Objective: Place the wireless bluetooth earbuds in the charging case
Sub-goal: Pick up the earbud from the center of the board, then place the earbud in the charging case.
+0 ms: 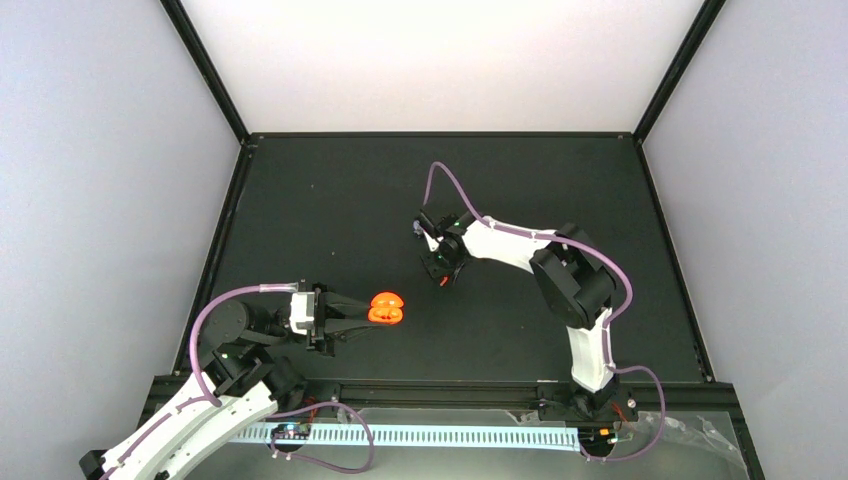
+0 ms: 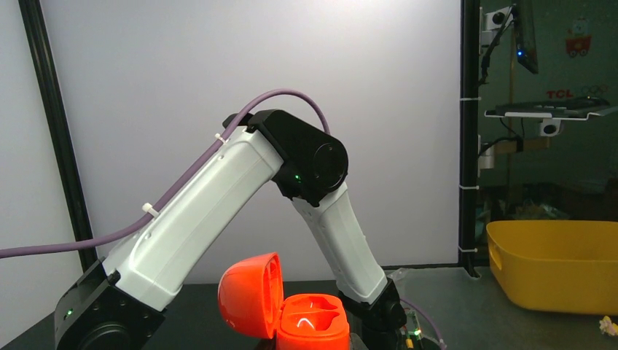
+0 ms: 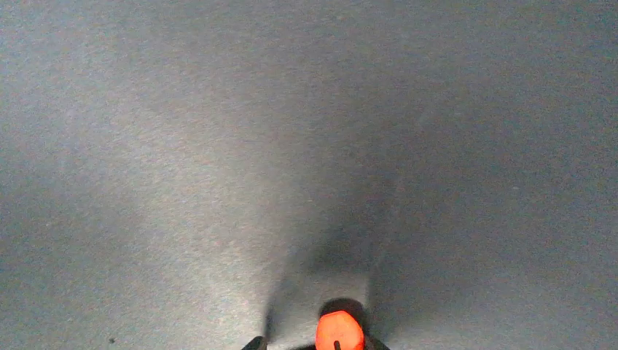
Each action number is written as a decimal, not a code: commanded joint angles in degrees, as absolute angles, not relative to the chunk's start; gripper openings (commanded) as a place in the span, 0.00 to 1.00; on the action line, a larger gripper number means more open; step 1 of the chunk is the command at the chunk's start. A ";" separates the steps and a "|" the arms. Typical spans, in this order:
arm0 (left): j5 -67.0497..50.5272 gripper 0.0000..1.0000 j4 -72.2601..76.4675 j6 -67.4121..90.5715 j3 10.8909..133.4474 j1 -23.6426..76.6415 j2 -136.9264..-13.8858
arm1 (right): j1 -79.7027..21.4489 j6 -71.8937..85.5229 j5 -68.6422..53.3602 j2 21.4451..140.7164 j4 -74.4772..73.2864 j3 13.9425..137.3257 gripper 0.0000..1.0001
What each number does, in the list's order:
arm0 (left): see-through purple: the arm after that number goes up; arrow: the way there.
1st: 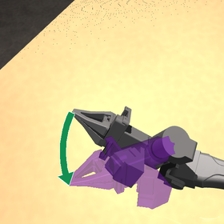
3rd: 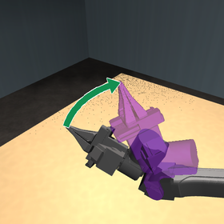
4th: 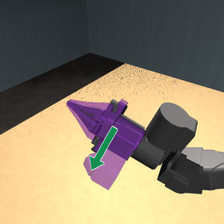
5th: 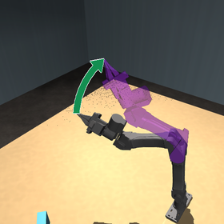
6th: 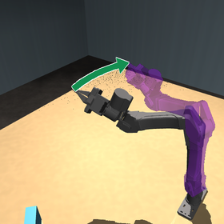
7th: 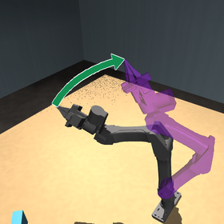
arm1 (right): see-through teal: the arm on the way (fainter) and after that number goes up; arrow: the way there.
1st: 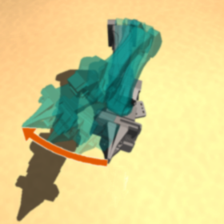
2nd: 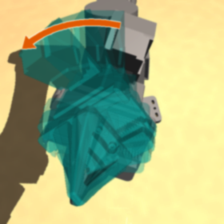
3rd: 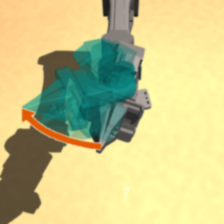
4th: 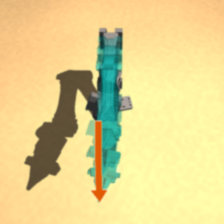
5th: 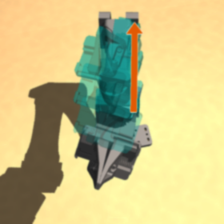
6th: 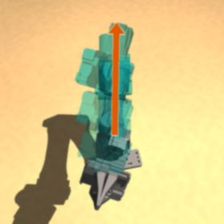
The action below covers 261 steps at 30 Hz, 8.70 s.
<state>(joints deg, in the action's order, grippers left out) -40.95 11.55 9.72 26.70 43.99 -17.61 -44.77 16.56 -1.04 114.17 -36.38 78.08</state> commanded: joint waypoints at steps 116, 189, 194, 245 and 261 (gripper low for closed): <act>-41.47 0.02 11.42 9.30 27.07 44.12 -17.05 | -48.04 30.11 5.38 121.33 -43.26 84.45 0.10; -32.25 0.02 43.32 18.02 34.94 44.21 -37.35 | -74.25 1.42 -0.44 55.32 -0.20 73.55 0.11; -32.01 0.02 45.09 19.76 34.54 44.22 -37.47 | -75.76 0.97 0.91 56.33 0.83 72.68 0.11; -30.43 0.02 47.05 23.29 35.19 44.23 -36.75 | -76.02 2.52 2.56 60.68 0.88 72.27 0.11; -30.38 0.02 46.85 23.64 35.68 44.23 -36.83 | -75.94 2.57 2.58 60.67 -1.11 72.57 0.16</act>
